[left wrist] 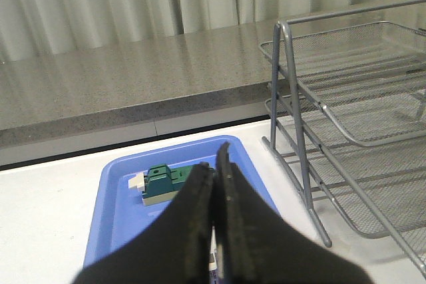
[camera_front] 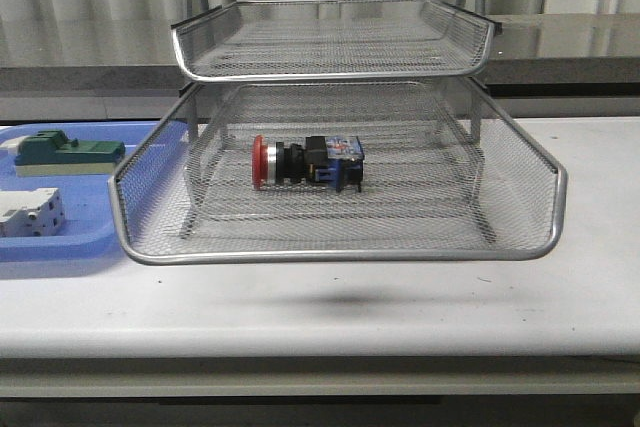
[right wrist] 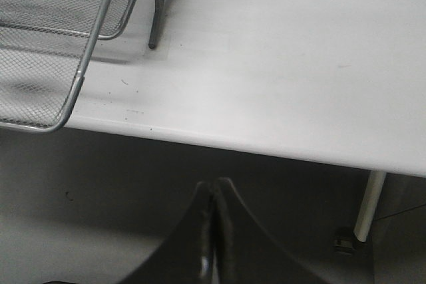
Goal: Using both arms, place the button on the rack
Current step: 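Open the left gripper, release the button, and withdraw the arm, then push the middle tier back into the rack with the right gripper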
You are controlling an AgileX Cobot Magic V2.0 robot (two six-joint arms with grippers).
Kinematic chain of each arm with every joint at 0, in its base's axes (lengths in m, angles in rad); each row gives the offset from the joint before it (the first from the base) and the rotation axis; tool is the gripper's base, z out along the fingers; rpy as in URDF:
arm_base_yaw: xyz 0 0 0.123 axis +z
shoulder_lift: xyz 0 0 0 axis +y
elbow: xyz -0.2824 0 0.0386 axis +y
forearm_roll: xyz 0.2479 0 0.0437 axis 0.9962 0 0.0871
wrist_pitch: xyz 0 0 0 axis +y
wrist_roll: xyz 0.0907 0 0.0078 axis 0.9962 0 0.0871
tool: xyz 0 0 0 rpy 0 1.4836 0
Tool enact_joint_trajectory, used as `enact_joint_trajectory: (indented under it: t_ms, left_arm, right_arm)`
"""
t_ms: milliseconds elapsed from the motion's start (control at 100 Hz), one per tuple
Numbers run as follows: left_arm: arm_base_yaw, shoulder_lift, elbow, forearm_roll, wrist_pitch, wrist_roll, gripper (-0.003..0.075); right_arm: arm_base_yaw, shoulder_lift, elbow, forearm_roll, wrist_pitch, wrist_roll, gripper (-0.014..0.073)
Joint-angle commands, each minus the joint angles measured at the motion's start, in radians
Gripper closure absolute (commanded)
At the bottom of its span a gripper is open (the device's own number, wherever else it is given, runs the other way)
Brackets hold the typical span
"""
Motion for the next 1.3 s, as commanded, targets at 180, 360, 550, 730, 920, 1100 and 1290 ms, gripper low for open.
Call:
enact_joint_trajectory:
  t_ms: [180, 360, 550, 730, 920, 1100, 1290]
  left_arm:
    - [-0.009, 0.006, -0.027, -0.017, -0.081, -0.007, 0.074]
    - [-0.009, 0.006, -0.027, -0.017, -0.081, -0.007, 0.074]
    - [-0.009, 0.006, -0.027, -0.017, -0.081, -0.007, 0.074]
    - [-0.009, 0.006, -0.027, -0.017, -0.081, -0.007, 0.074]
    - [-0.009, 0.006, -0.027, -0.017, -0.081, -0.007, 0.074]
    - [-0.009, 0.006, -0.027, -0.017, -0.081, -0.007, 0.074]
    - [-0.009, 0.006, -0.027, -0.017, -0.081, -0.007, 0.074]
  right_arm:
    - [-0.006, 0.003, -0.025, 0.002, -0.052, -0.002, 0.0664]
    - [-0.006, 0.003, -0.025, 0.061, -0.069, -0.002, 0.0664]
    - [-0.006, 0.035, -0.025, 0.142, -0.138, -0.017, 0.0664]
    - [-0.003, 0.142, -0.025, 0.264, -0.135, -0.196, 0.0664]
    - [0.008, 0.273, -0.025, 0.515, -0.133, -0.517, 0.0662]
    - [0.095, 0.389, -0.025, 0.608, -0.129, -0.73, 0.0662]
    - [0.251, 0.512, -0.025, 0.607, -0.151, -0.817, 0.0655]
